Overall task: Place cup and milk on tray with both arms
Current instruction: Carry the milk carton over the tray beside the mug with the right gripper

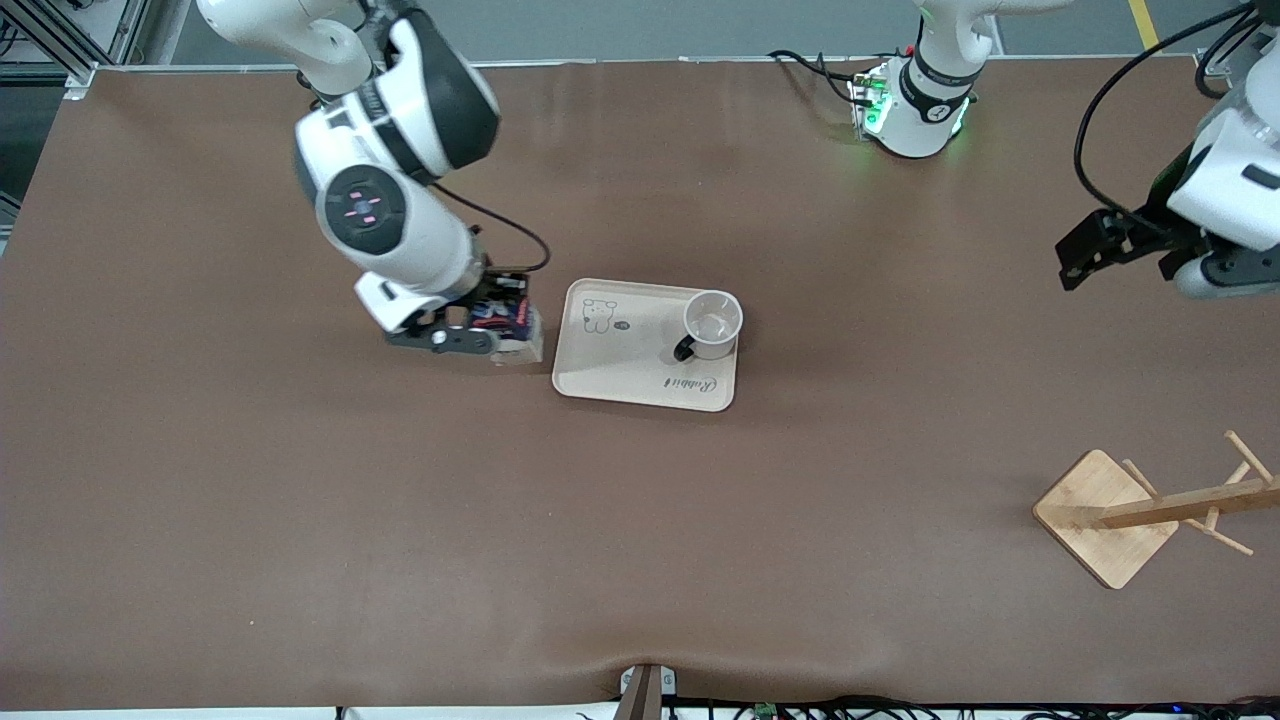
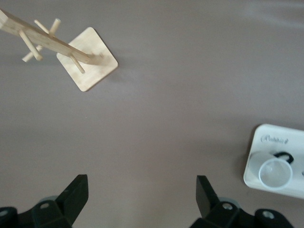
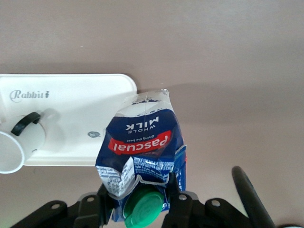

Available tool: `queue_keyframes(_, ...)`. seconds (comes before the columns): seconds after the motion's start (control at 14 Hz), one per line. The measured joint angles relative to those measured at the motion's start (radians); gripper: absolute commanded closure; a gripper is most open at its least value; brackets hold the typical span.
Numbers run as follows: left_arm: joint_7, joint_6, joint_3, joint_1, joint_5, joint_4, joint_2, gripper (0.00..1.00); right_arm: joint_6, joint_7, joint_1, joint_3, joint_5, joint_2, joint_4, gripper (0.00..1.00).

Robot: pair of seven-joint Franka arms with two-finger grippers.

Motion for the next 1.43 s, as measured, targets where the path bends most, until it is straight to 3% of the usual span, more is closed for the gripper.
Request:
queue_keyframes(0.5, 0.048, 0.005, 0.023, 0.043, -0.080, -0.164, -0.149, 0.00, 0.084, 0.068, 0.052, -0.002, 0.000, 0.060, 0.000, 1.00)
queue_keyframes(0.86, 0.089, 0.005, 0.023, 0.044, -0.063, -0.178, -0.157, 0.00, 0.108, 0.109, 0.108, -0.002, 0.007, 0.103, 0.000, 1.00)
queue_keyframes(1.29, 0.091, -0.005, 0.023, 0.044, -0.062, -0.179, -0.161, 0.00, 0.124, 0.110, 0.121, -0.002, 0.100, 0.124, 0.000, 1.00)
queue_keyframes(1.36, 0.091, -0.005, 0.023, 0.044, -0.062, -0.180, -0.161, 0.00, 0.128, 0.111, 0.124, -0.002, 0.105, 0.129, 0.000, 0.88)
queue_keyframes(1.43, 0.091, -0.005, 0.023, 0.044, -0.062, -0.182, -0.161, 0.00, 0.130, 0.113, 0.126, -0.002, 0.105, 0.129, 0.002, 0.50)
